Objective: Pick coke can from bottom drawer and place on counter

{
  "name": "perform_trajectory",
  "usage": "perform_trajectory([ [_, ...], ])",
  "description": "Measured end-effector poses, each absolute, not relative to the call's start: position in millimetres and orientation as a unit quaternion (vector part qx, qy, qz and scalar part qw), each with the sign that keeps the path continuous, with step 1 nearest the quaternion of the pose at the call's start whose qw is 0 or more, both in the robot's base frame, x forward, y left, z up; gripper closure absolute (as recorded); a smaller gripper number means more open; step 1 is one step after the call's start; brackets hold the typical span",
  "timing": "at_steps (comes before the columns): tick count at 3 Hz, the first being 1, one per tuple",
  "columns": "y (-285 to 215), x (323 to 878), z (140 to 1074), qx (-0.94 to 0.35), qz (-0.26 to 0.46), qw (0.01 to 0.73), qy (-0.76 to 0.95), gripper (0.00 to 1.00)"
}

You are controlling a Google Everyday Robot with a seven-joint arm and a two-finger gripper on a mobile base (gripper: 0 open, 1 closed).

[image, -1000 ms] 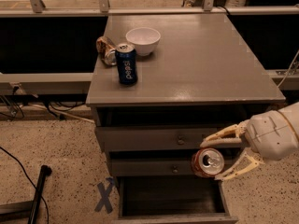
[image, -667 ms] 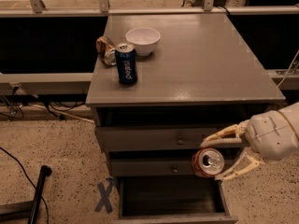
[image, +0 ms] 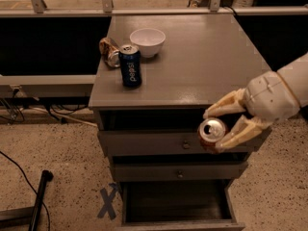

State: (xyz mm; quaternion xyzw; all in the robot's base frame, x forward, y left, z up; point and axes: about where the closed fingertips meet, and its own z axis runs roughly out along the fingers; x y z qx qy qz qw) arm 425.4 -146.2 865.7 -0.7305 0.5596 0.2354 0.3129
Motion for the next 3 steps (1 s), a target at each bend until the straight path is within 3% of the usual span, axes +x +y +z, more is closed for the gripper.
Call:
perform_trajectory([
  [2,-136,486,913,-0.699,0.258,0.308,0.591,1.00],
  [3,-136,486,913,-0.699,0.258,0.308,0.591,1.00],
])
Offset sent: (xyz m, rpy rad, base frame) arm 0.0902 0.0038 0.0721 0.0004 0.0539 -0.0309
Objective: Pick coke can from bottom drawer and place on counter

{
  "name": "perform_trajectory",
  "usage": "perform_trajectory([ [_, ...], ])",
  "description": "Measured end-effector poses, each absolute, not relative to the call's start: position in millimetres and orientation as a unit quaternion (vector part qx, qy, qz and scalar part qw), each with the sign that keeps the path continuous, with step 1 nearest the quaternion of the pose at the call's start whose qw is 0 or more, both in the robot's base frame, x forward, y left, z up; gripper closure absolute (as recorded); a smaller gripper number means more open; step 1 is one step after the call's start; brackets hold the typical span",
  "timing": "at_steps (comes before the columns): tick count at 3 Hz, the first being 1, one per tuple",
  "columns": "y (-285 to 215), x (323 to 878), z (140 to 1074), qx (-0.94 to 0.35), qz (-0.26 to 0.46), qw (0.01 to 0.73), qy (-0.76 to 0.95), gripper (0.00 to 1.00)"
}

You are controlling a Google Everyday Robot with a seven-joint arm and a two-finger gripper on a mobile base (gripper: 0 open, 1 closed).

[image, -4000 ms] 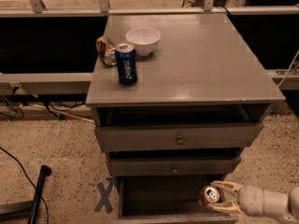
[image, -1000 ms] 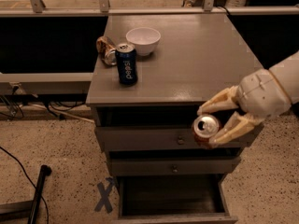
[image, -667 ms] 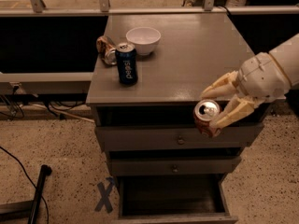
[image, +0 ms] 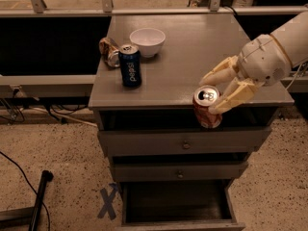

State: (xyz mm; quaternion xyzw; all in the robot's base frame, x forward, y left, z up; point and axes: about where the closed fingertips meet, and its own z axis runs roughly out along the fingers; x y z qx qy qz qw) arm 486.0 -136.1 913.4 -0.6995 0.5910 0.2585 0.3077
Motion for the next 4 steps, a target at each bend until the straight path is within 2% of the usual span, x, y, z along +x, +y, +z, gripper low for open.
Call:
perform_trajectory([
  [2,-120,510,960,-0.725,0.234,0.335,0.555,1.00],
  [3,-119,537,972,-0.702,0.239,0.336,0.581,1.00],
  [4,-140,572,966,-0.636,0.256,0.344,0.642,1.00],
])
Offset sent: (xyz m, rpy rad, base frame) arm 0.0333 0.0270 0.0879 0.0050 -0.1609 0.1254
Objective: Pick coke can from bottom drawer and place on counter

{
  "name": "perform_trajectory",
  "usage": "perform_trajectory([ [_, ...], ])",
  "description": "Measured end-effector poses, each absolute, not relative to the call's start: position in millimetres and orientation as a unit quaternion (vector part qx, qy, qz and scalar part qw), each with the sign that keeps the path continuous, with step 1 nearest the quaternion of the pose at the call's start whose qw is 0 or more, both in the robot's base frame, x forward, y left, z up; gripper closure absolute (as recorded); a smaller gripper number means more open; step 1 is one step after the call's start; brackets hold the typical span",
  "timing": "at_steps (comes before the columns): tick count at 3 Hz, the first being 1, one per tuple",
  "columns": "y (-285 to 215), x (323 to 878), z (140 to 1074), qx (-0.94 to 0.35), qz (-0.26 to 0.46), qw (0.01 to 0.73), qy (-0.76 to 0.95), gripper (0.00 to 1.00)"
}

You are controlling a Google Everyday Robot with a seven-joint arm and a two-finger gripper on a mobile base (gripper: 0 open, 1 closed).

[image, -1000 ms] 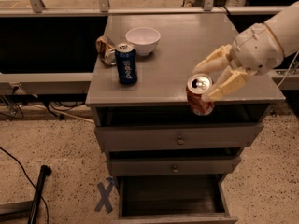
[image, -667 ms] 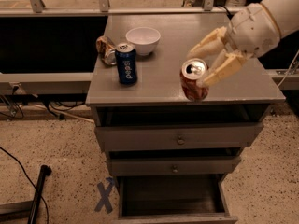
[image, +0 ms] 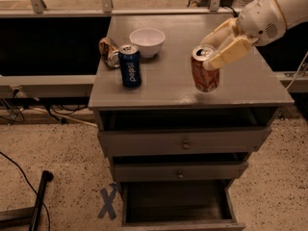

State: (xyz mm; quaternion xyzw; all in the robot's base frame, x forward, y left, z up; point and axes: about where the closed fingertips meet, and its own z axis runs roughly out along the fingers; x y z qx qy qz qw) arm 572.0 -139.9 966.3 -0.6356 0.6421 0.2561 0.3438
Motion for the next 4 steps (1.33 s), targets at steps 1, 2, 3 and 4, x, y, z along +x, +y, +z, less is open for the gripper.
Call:
perform_trajectory([
  [1,-161,594,965,-0.580,0.251,0.355,0.689,1.00],
  [2,-178,604,966,-0.541,0.238,0.368,0.718,1.00],
  [3,-200,608,962,-0.507,0.222,0.383,0.740,1.00],
  [4,-224,609,959,-0.482,0.206,0.417,0.743,1.00],
])
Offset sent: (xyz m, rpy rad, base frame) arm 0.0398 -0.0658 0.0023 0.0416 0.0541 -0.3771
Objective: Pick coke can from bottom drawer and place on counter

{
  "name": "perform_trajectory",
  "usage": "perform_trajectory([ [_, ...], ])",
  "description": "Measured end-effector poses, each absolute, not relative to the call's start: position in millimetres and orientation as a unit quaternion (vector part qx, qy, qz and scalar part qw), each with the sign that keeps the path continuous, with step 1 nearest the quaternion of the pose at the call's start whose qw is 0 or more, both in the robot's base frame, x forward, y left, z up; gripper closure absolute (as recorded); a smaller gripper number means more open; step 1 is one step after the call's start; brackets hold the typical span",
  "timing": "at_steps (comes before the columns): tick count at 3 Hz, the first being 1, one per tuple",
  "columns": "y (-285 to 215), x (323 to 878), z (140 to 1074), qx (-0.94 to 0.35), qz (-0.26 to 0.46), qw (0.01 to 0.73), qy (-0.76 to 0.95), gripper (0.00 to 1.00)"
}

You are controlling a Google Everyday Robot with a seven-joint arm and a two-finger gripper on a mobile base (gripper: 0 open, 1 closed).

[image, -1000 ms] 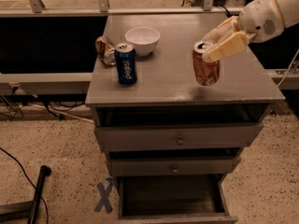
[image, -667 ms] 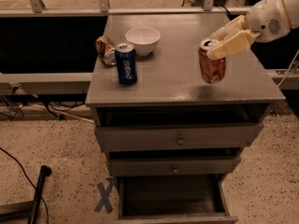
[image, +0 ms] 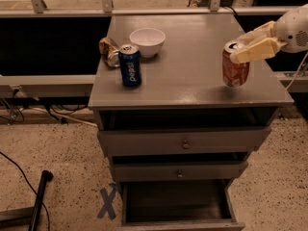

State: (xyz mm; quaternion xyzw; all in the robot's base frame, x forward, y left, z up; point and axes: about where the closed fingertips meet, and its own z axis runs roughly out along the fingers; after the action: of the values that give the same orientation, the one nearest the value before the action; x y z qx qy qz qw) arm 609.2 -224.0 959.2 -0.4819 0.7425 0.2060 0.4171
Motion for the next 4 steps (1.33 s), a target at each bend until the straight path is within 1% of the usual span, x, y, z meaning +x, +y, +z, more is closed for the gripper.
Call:
perform_trajectory([
  [2,-257,613,950,-0.424,0.190,0.468,0.751,1.00],
  [3,-272,611,943,-0.384,0.187,0.478,0.768,1.00],
  [4,-270,612,942,-0.384,0.189,0.478,0.767,0.82],
])
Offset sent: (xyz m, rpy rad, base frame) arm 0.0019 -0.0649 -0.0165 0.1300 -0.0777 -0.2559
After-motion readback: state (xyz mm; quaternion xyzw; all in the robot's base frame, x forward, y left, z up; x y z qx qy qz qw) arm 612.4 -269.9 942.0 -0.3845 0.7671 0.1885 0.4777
